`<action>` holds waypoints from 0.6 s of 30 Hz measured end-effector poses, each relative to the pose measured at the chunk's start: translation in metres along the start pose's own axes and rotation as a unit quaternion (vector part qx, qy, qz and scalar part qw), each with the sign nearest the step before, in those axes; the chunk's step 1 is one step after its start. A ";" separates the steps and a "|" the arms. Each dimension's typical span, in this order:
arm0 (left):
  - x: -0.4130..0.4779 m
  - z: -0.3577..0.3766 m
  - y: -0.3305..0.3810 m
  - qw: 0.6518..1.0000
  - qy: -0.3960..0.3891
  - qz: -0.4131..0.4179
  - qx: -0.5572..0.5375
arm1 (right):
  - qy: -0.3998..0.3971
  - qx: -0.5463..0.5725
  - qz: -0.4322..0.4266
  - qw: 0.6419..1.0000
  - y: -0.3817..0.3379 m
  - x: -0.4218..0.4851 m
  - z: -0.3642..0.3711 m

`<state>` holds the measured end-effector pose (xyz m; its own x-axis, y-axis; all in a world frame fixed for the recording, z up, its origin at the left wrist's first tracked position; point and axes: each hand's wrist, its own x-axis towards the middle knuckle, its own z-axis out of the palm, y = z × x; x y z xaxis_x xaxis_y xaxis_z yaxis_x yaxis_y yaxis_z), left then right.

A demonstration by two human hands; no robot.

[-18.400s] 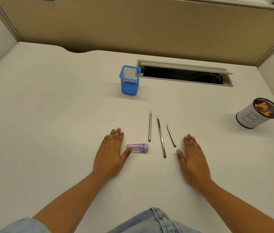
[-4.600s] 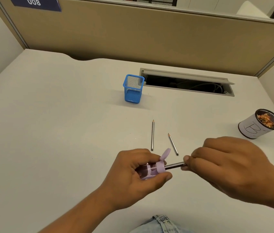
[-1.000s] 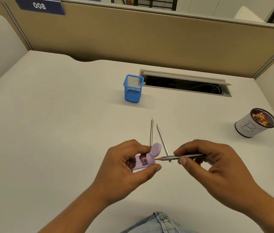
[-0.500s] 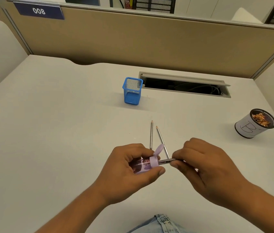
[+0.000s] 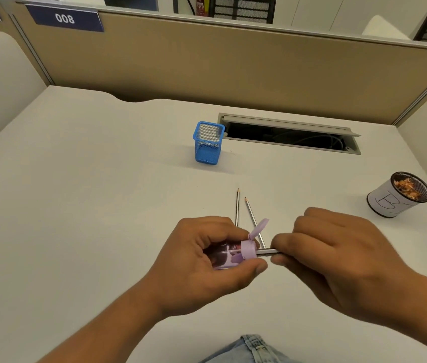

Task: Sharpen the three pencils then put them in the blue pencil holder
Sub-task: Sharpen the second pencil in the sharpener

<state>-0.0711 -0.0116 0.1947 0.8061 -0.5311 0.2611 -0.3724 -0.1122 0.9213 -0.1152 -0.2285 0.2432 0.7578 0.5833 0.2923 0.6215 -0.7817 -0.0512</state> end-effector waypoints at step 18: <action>-0.001 0.004 0.005 0.998 0.045 0.027 0.020 | -0.071 0.098 0.086 0.989 -0.001 0.005 -0.015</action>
<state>-0.0756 -0.0148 0.1982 0.8222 -0.4596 0.3357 -0.4320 -0.1199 0.8939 -0.1151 -0.2281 0.2590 0.8668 0.4820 0.1275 0.4978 -0.8222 -0.2760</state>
